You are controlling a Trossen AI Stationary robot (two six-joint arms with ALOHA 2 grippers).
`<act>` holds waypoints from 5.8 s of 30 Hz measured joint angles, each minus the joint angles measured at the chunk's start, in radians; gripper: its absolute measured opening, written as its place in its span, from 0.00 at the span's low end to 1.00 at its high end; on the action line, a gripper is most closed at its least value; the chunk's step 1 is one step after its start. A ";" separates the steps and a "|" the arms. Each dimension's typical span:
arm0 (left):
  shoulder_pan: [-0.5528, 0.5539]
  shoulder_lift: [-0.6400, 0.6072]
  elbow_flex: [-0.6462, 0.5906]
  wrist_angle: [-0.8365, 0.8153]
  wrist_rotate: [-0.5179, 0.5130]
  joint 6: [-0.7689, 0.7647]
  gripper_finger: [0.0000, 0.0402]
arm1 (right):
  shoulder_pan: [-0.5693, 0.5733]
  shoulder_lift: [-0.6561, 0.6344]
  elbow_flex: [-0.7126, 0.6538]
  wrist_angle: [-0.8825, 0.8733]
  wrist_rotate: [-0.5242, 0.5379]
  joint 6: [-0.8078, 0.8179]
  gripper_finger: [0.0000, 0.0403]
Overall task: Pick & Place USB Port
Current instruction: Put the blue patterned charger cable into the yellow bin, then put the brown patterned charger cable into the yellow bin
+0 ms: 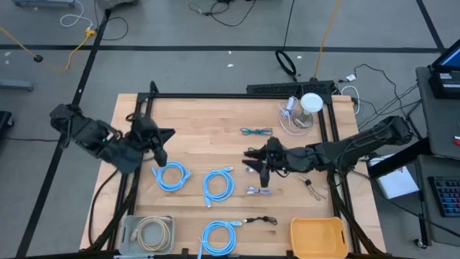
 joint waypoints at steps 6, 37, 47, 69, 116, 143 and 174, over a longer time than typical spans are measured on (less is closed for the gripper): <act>0.127 0.044 0.000 0.133 0.092 0.199 0.06 | -0.096 -0.013 0.064 -0.480 0.010 -0.046 0.32; 0.342 0.193 0.000 0.227 0.359 0.272 0.06 | -0.620 0.330 -0.044 -0.390 -0.389 -0.731 0.32; 0.338 0.193 0.000 0.195 0.380 0.244 0.06 | -0.620 0.431 -0.043 -0.290 -0.354 -0.776 0.32; 0.338 0.193 0.000 0.172 0.430 0.231 0.06 | -0.708 0.509 -0.041 -0.258 -0.435 -0.686 0.32; 0.370 0.194 0.000 0.089 0.442 0.259 0.06 | 0.486 -0.023 0.129 -1.244 -0.274 0.428 0.05; 0.283 0.194 0.000 0.055 0.534 0.278 0.06 | 0.829 0.478 0.422 -1.354 -0.358 0.857 0.05; 0.155 0.194 0.000 0.029 0.443 0.183 0.06 | 0.867 0.477 0.423 -1.305 -0.353 1.037 0.27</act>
